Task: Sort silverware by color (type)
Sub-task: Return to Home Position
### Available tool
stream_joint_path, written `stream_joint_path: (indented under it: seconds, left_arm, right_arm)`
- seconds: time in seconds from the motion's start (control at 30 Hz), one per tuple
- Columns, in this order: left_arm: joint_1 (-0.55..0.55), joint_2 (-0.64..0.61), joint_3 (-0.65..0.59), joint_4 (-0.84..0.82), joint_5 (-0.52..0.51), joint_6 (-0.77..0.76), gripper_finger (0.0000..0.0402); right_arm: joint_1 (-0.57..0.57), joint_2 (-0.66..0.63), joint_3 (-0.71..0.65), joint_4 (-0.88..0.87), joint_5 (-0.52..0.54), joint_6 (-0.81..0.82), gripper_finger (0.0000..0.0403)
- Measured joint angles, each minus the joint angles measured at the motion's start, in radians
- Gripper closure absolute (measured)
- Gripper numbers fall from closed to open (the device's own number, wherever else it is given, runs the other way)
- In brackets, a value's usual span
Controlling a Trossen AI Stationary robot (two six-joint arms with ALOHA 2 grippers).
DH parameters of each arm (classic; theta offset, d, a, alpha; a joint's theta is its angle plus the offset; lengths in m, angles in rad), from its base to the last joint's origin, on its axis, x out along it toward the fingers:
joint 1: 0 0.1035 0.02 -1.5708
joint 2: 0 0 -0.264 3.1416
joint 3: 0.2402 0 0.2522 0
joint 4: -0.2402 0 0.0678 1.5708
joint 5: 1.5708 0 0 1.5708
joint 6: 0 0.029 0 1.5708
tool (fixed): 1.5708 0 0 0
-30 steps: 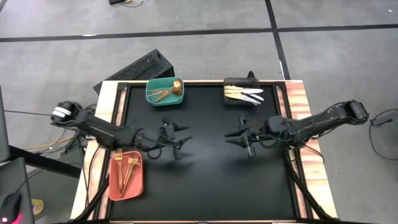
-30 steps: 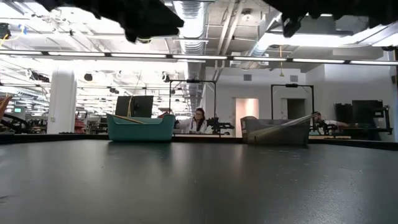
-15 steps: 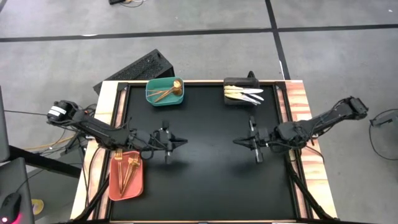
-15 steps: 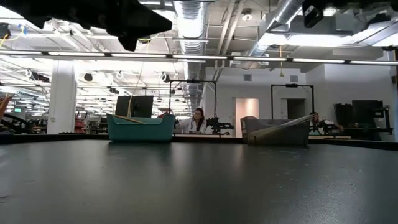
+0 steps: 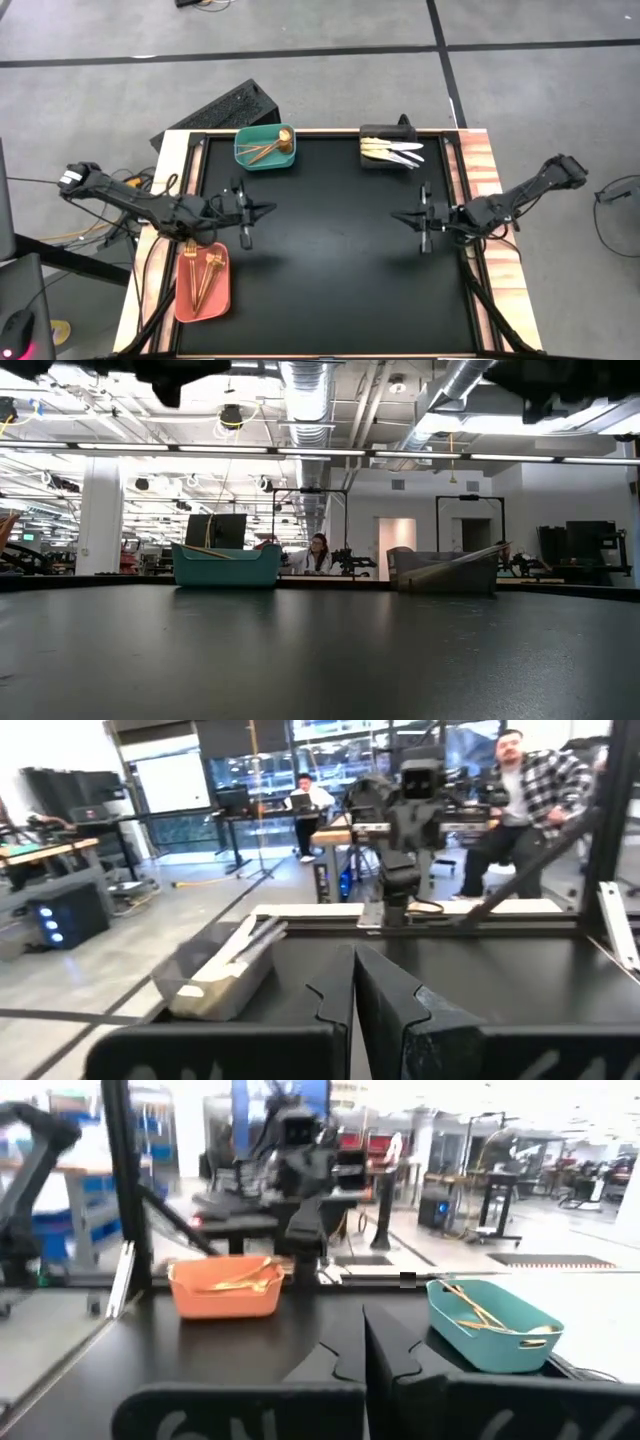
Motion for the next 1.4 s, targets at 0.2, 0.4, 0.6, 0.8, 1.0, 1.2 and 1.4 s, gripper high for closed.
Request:
stream_joint_path:
  seconds: [0.2, 0.4, 0.6, 0.8, 1.0, 1.2, 1.4]
  left_arm:
    - [-0.001, -0.013, -0.165, 0.214, 0.026, -0.031, 0.04]
    - [-0.005, -0.083, -0.242, 0.26, -0.019, -0.047, 0.04]
    - [-0.032, -0.271, -0.285, 0.182, -0.103, -0.004, 0.04]
    - [-0.052, -0.412, -0.4, 0.184, -0.104, -0.022, 0.04]
    - [-0.051, -0.47, -0.466, 0.23, -0.112, -0.029, 0.04]
    - [-0.052, -0.502, -0.466, 0.226, -0.104, 0.034, 0.04]
    - [-0.066, -0.566, -0.466, 0.172, -0.104, 0.033, 0.04]
  right_arm:
    - [-0.09, -0.032, -0.171, 0.16, -0.002, 0.064, 0.0397]
    - [-0.183, -0.072, -0.164, 0.096, -0.076, 0.045, 0.0397]
    - [-0.211, -0.221, -0.091, -0.155, -0.081, 0.038, 0.0397]
    - [-0.209, -0.35, -0.154, -0.145, -0.186, 0.079, 0.0395]
    - [-0.216, -0.389, -0.25, 0.009, -0.192, 0.1, 0.0394]
    - [-0.248, -0.381, -0.297, 0.058, -0.206, 0.181, 0.0393]
    - [-0.248, -0.413, -0.263, 0.045, -0.21, 0.152, 0.0393]
